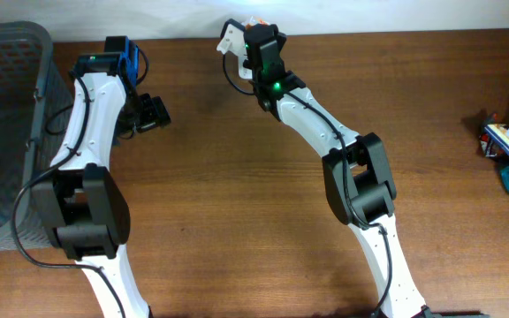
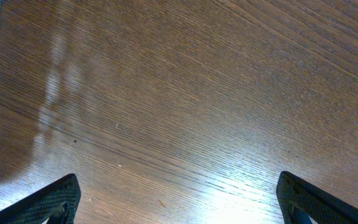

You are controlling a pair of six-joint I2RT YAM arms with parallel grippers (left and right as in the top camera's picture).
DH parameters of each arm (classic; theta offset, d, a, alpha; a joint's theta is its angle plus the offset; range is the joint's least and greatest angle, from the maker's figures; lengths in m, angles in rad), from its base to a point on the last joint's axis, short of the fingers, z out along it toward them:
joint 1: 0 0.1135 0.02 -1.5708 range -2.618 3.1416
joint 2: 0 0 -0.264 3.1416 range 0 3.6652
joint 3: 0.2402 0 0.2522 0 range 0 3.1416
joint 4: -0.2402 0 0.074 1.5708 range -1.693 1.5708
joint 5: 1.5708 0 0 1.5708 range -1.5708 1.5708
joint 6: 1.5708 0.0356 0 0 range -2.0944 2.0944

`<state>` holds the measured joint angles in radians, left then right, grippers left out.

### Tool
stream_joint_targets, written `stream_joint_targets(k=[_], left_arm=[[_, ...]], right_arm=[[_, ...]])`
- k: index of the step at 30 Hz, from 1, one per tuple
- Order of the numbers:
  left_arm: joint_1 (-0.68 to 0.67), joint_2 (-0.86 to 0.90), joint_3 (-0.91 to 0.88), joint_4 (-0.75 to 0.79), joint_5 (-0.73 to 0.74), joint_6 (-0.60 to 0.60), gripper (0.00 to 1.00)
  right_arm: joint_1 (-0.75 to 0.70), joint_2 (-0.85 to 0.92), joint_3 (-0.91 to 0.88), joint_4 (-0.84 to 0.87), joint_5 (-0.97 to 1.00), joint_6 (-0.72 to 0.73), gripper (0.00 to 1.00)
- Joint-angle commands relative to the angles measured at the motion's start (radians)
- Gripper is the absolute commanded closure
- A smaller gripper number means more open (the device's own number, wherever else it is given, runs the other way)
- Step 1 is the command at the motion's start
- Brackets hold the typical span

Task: Scan the item barcode
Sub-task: 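Carry the orange box right and drop it at the table edge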

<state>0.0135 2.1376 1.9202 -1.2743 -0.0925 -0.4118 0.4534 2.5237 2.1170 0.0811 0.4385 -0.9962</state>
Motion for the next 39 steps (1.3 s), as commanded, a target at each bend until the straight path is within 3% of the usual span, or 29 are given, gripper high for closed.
stream_joint_targets(k=[1, 7, 13, 16, 21, 24, 30, 31, 33, 34, 39], left_arm=[[0.001, -0.006, -0.005, -0.001, 0.007, 0.000, 0.01], [0.001, -0.006, -0.005, -0.001, 0.007, 0.000, 0.01], [0.001, -0.006, -0.005, -0.001, 0.007, 0.001, 0.01], [0.001, -0.006, -0.005, -0.001, 0.007, 0.000, 0.01], [0.001, -0.006, -0.005, -0.001, 0.007, 0.000, 0.01], [0.001, -0.006, -0.005, -0.001, 0.007, 0.000, 0.01], [0.001, -0.006, -0.005, -0.001, 0.007, 0.001, 0.01], [0.001, -0.006, -0.005, -0.001, 0.007, 0.001, 0.01], [0.001, -0.006, -0.005, -0.001, 0.007, 0.000, 0.01], [0.001, -0.006, -0.005, -0.001, 0.007, 0.001, 0.01], [0.001, -0.006, -0.005, -0.001, 0.007, 0.001, 0.01]], right_arm=[[0.005, 0.005, 0.015, 0.006, 0.127, 0.114, 0.96], [-0.060, -0.029, 0.027, 0.004, 0.428, 0.354, 0.96], [-0.219, -0.072, 0.027, -0.069, 0.674, 0.358, 0.96], [-0.322, -0.071, 0.027, -0.196, 0.775, 0.372, 0.96], [-0.502, -0.071, 0.027, -0.577, 0.727, 0.590, 0.96], [-0.595, -0.071, 0.027, -0.776, 0.595, 0.747, 0.96], [-0.707, -0.071, 0.027, -0.907, 0.454, 0.814, 0.94], [-0.718, -0.071, 0.027, -0.911, 0.452, 0.822, 0.87], [-0.737, -0.071, 0.027, -0.924, 0.404, 0.822, 0.16], [-0.740, -0.071, 0.027, -0.932, 0.369, 0.822, 0.01], [-0.741, -0.077, 0.028, -0.977, 0.306, 0.896, 0.01]])
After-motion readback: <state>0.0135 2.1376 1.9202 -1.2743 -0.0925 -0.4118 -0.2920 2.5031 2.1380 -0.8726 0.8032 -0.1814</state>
